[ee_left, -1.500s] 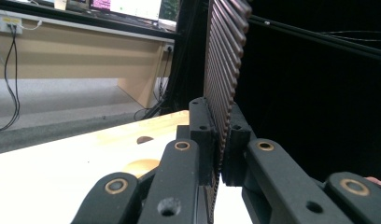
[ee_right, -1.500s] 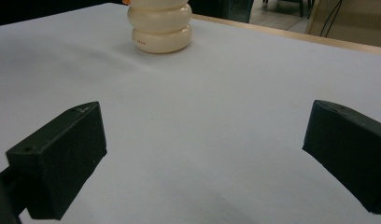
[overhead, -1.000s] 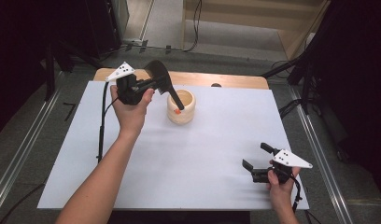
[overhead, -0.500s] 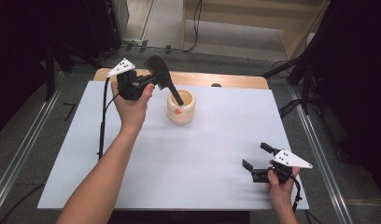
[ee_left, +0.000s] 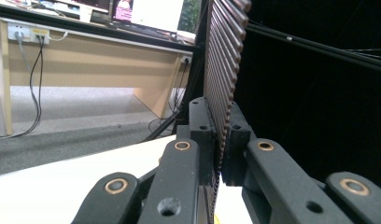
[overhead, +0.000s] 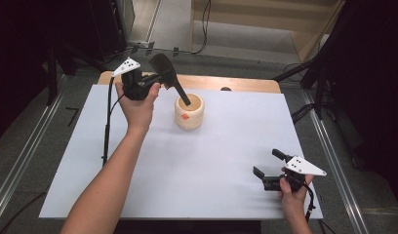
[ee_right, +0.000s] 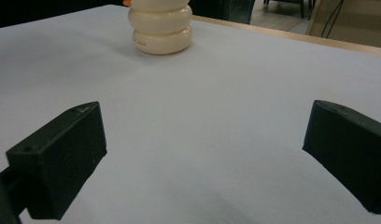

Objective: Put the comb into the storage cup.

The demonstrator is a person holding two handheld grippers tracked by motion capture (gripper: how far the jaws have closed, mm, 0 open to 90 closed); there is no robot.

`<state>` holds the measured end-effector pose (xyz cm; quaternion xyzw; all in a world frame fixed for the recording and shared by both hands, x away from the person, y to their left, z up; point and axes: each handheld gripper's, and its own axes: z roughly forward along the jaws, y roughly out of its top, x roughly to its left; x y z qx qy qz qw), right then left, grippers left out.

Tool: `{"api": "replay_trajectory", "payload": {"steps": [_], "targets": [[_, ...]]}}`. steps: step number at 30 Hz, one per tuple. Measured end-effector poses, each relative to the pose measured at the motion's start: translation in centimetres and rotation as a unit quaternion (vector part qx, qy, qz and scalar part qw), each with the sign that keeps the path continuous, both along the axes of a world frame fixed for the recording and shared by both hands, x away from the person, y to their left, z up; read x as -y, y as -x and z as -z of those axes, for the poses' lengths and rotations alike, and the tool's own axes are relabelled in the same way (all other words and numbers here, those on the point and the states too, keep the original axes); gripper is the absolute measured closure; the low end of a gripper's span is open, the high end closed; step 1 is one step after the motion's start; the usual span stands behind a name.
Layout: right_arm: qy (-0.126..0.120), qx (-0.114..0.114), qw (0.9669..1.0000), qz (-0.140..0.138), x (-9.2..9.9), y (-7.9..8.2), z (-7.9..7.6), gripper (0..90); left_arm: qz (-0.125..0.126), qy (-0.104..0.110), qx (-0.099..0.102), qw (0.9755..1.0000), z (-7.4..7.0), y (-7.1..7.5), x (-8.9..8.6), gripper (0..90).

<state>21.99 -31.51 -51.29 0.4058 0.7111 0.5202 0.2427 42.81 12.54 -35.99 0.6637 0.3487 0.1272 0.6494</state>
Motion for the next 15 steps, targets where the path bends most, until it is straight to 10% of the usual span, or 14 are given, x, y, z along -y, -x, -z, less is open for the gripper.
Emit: {"api": "replay_trajectory", "payload": {"steps": [15], "targets": [[0.0, 0.002, 1.0, -0.002, 0.1, 0.0, 0.0, 0.0, -0.007, -0.01, -0.008, 0.9999, 1.3, -0.6, 0.8, 85.6]]}}
